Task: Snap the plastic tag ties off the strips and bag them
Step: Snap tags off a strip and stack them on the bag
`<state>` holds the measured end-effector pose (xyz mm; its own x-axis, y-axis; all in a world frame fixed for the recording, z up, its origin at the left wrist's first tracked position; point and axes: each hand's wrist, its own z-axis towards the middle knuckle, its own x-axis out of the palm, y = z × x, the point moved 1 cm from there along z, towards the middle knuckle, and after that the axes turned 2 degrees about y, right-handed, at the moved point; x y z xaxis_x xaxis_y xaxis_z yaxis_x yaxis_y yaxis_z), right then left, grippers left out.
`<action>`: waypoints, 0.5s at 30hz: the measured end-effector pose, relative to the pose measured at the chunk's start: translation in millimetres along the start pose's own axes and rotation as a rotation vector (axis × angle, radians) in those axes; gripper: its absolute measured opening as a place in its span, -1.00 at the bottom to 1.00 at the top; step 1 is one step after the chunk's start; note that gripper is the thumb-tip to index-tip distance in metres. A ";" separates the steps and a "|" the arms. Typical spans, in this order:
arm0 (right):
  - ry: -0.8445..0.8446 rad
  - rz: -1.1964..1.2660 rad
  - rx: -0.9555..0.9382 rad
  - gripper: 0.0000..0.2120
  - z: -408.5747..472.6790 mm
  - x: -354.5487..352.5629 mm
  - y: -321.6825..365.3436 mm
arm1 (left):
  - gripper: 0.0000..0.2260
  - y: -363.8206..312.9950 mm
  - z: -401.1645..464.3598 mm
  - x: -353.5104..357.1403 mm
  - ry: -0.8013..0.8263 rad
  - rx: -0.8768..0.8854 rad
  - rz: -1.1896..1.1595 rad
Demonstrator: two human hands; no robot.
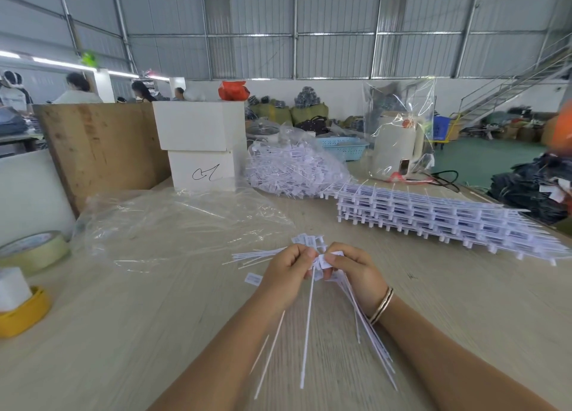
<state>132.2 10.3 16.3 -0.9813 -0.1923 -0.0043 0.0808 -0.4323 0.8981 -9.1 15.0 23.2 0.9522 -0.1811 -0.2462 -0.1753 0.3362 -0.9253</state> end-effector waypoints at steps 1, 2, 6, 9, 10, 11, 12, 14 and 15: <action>0.000 -0.011 -0.006 -0.79 0.3 -0.3 -0.4 | -0.69 0.0 0.0 0.2 0.001 0.001 0.001; -0.001 -0.022 -0.011 -0.77 0.7 -0.7 -0.8 | -0.68 0.0 0.1 0.2 0.002 0.004 0.000; 0.020 -0.031 0.001 -0.73 1.0 -0.9 -0.3 | -0.69 1.9 -0.6 0.5 0.025 -0.003 0.006; 0.044 -0.004 0.040 -0.77 0.5 -0.4 -0.3 | -0.69 4.1 -0.4 -0.6 0.034 -0.022 0.005; 0.056 -0.013 0.053 -0.79 0.6 -0.2 -0.4 | -0.70 4.2 -0.9 -1.9 0.045 -0.003 0.032; 0.071 -0.030 0.062 -0.82 0.6 0.1 -0.6 | -0.71 4.0 -1.8 -3.5 0.059 0.031 0.098; 0.088 -0.057 0.067 -0.83 0.5 0.4 -0.5 | -0.72 3.5 -3.4 -5.2 0.070 0.073 0.191; 0.121 -0.134 0.063 -0.82 -0.5 1.4 -0.5 | -0.72 3.2 -6.0 -8.5 0.064 0.157 0.345; 0.139 -0.186 0.051 -0.82 -0.9 1.9 -0.9 | -0.71 3.6 -6.8 -10.0 0.051 0.183 0.379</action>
<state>130.5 9.5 15.1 -0.9448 -0.2345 -0.2290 -0.1113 -0.4275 0.8971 -21.0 11.7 20.3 0.8147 -0.0568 -0.5771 -0.4587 0.5458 -0.7013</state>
